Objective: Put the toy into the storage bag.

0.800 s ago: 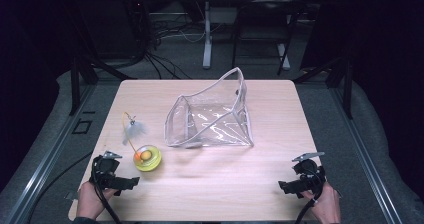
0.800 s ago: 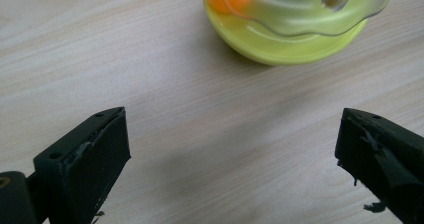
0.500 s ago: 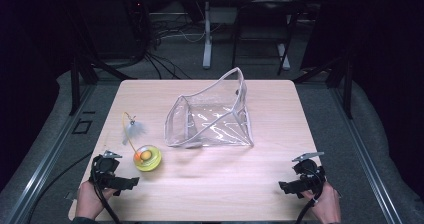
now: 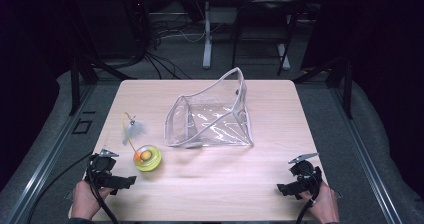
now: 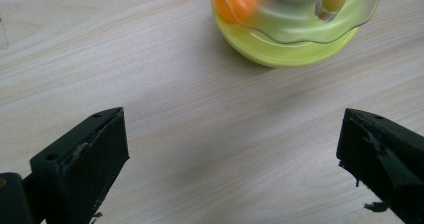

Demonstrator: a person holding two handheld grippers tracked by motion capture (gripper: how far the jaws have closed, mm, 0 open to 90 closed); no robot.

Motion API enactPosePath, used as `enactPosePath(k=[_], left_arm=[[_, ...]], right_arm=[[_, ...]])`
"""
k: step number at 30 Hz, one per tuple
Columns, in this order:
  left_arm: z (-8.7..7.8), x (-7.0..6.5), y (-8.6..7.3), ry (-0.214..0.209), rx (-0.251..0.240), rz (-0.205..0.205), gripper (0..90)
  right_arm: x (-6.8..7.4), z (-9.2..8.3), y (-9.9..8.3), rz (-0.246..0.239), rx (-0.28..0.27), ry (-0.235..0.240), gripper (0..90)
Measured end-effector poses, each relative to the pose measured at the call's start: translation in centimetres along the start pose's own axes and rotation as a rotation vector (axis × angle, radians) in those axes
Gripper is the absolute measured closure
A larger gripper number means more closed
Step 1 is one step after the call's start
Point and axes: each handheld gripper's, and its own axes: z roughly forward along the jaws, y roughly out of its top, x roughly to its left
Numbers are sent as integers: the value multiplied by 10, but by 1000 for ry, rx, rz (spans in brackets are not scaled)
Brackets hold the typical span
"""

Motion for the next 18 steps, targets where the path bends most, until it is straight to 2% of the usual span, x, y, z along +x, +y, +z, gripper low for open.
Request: enactPosePath(k=[4, 9, 11, 13, 14, 17, 18], left_arm=[[-3, -1, 1, 1, -5, -6, 2], [-13, -3, 5, 4, -26, -9, 2], [-20, -5, 8, 0, -39, -23, 2], [-22, -5, 9, -5, -31, -28, 1], [-27, -4, 11, -12, -31, -37, 1], [-31, -4, 14, -19, -38, -51, 1], [-36, -3, 17, -17, -36, -47, 1]], right_arm=[[1, 3, 0, -16, 8, -16, 0], [1, 4, 0, -11, -16, -23, 0], [0, 5, -2, -7, -50, -26, 0], [-1, 6, -5, -4, -92, -27, 0], [0, 8, -6, 14, -127, -31, 0], [-2, 8, -9, 1, -152, -32, 0], [-3, 10, -12, -1, -211, -29, 0]])
